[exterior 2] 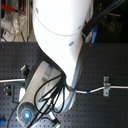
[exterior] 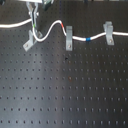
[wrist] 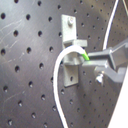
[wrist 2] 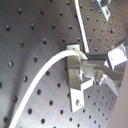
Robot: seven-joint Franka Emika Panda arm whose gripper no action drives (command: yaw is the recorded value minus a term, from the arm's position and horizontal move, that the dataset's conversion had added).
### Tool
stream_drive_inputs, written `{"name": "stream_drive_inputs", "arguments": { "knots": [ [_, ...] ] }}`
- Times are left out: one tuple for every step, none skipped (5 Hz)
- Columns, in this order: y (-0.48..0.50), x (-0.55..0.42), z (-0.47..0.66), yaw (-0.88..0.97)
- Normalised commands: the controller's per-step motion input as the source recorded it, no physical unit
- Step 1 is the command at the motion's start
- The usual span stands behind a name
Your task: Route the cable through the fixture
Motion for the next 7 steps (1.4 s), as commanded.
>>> {"name": "stream_drive_inputs", "arguments": {
  "knots": [
    [0.036,-0.174,0.04,0.41],
    [0.049,-0.182,0.03,0.39],
    [0.071,-0.193,0.01,0.39],
    [0.095,-0.194,0.02,0.38],
    [0.132,-0.213,0.02,0.38],
    [0.114,-0.140,0.09,0.20],
    [0.247,-0.157,0.15,0.24]
  ]
}}
